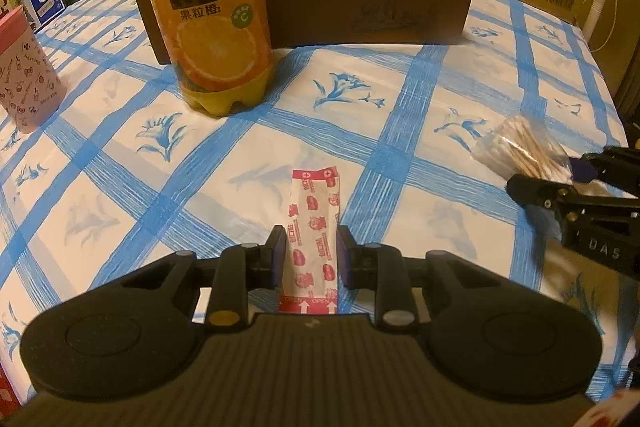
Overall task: Organize soft objects
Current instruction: 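Carry the strip packet and the swab bag over the brown box, then open the left gripper to drop the strip packet while the right gripper drops the swab bag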
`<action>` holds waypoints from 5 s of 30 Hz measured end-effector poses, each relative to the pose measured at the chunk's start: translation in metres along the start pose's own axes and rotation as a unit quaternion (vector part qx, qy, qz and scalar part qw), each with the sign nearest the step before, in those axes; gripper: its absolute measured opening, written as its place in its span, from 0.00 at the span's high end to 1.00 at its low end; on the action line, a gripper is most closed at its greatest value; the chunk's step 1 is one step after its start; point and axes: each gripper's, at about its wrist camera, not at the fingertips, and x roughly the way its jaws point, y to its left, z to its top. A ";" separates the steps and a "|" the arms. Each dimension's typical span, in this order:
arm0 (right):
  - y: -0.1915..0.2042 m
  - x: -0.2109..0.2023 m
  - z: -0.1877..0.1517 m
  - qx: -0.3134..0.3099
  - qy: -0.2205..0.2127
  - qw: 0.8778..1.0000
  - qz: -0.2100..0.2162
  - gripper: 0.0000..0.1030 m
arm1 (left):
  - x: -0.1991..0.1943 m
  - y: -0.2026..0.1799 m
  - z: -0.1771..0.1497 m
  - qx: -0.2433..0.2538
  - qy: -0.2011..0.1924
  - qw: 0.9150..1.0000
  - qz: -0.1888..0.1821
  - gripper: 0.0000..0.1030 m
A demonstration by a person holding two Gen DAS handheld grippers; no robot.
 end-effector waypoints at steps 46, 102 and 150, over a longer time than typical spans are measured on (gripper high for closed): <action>-0.008 -0.024 0.011 0.028 -0.033 0.999 0.012 0.71 | -0.026 -0.006 0.004 -0.032 -0.029 0.999 -0.020 0.77; -0.080 0.018 0.216 -0.010 -0.121 0.991 0.051 0.71 | -0.033 -0.048 0.229 0.049 -0.139 0.989 0.032 0.77; -0.126 0.151 0.294 -0.019 -0.088 0.992 0.086 0.36 | 0.089 0.014 0.325 -0.143 -0.023 0.981 0.131 0.43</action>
